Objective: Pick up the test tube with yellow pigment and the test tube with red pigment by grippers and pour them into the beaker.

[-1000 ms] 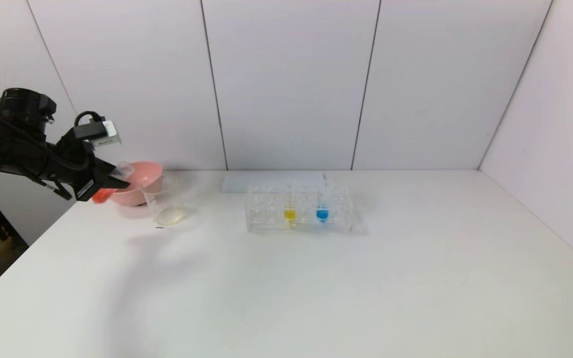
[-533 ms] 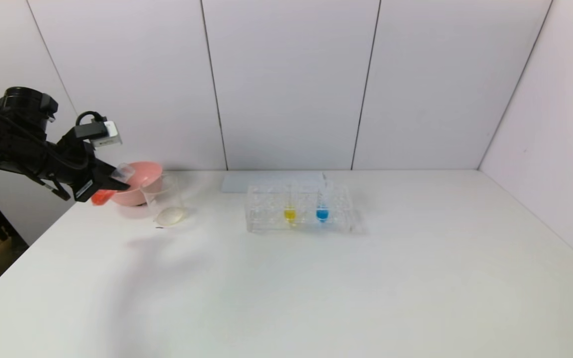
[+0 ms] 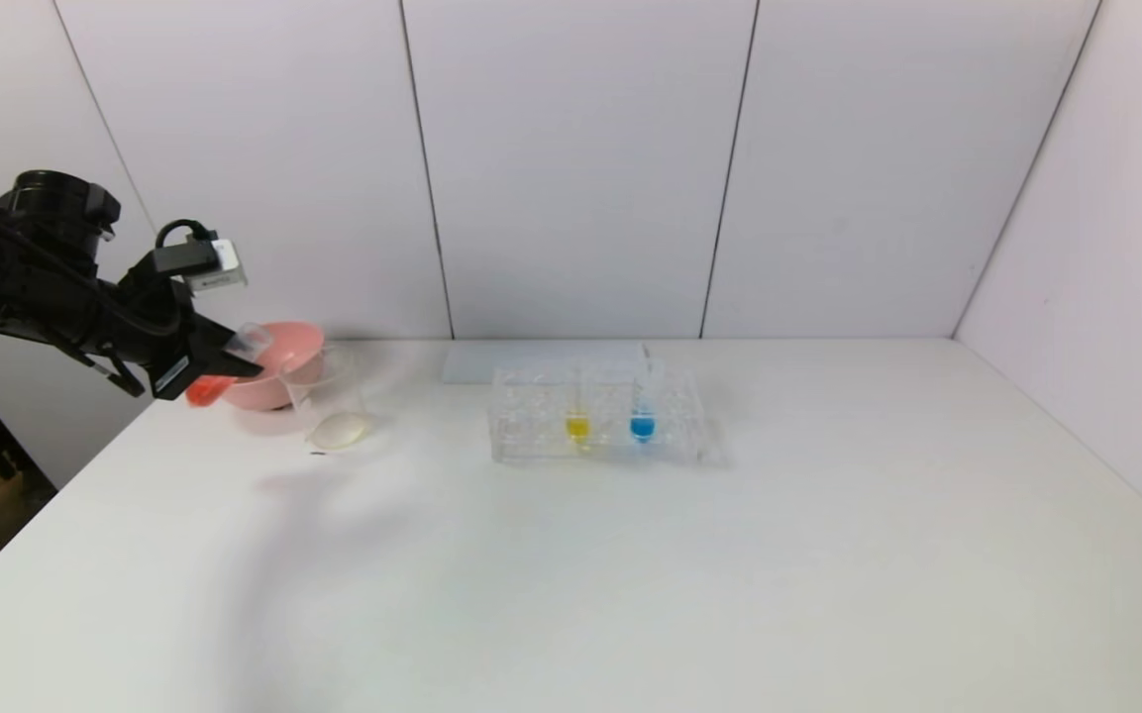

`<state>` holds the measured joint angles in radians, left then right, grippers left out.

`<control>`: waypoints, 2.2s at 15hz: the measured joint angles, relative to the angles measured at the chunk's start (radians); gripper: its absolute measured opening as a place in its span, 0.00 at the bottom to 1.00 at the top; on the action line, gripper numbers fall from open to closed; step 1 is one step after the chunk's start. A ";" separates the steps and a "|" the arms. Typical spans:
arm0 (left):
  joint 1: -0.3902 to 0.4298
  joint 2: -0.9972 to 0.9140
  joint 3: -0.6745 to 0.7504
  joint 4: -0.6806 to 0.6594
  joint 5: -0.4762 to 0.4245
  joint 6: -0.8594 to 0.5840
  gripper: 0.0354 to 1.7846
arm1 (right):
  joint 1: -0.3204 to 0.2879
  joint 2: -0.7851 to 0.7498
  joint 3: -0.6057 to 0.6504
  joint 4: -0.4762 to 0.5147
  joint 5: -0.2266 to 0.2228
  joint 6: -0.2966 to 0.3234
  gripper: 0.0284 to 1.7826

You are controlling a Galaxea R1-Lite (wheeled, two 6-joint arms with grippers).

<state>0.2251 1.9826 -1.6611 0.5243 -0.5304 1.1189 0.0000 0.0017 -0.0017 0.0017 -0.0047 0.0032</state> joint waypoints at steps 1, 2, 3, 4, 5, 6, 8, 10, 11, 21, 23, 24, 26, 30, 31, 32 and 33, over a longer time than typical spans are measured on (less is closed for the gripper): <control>0.000 -0.001 0.000 0.002 0.001 0.000 0.24 | 0.000 0.000 0.000 0.000 0.000 0.000 0.95; 0.000 -0.002 -0.002 0.013 0.003 0.000 0.24 | 0.000 0.000 0.000 0.000 0.000 0.000 0.95; 0.000 -0.003 -0.007 0.029 0.007 0.000 0.24 | 0.000 0.000 0.000 0.000 0.000 0.000 0.95; -0.001 -0.002 -0.020 0.053 0.014 0.007 0.24 | 0.000 0.000 0.000 0.000 0.000 0.000 0.95; -0.002 -0.001 -0.031 0.076 0.016 0.024 0.24 | 0.000 0.000 0.000 0.000 0.000 0.000 0.95; -0.003 0.000 -0.042 0.087 0.017 0.042 0.24 | 0.000 0.000 0.000 0.000 0.000 0.000 0.95; -0.003 0.003 -0.066 0.119 0.019 0.071 0.24 | 0.000 0.000 0.000 0.000 0.000 0.000 0.95; -0.003 0.009 -0.100 0.154 0.044 0.109 0.24 | 0.000 0.000 0.000 0.000 0.000 0.000 0.95; -0.003 0.014 -0.119 0.179 0.059 0.115 0.24 | 0.000 0.000 0.000 0.000 0.000 0.000 0.95; -0.035 0.115 -0.311 0.336 0.143 0.219 0.24 | 0.000 0.000 0.000 0.000 0.000 0.000 0.95; -0.042 0.129 -0.319 0.332 0.167 0.215 0.24 | 0.000 0.000 0.000 0.000 0.000 0.000 0.95; -0.045 0.135 -0.322 0.332 0.177 0.214 0.24 | 0.000 0.000 0.000 0.000 0.000 0.000 0.95; -0.050 0.143 -0.325 0.328 0.200 0.215 0.24 | 0.000 0.000 0.000 0.000 0.000 0.000 0.95; -0.065 0.155 -0.326 0.304 0.231 0.214 0.24 | 0.000 0.000 0.000 0.000 0.000 0.000 0.95; -0.069 0.156 -0.326 0.303 0.250 0.214 0.24 | 0.000 0.000 0.000 0.000 0.000 0.000 0.95; -0.072 0.156 -0.327 0.300 0.269 0.215 0.24 | 0.000 0.000 0.000 0.000 0.000 0.000 0.95; -0.077 0.157 -0.327 0.292 0.282 0.215 0.24 | 0.000 0.000 0.000 0.000 0.000 0.000 0.95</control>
<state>0.1485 2.1394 -1.9879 0.8164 -0.2485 1.3340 0.0000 0.0017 -0.0017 0.0017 -0.0047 0.0032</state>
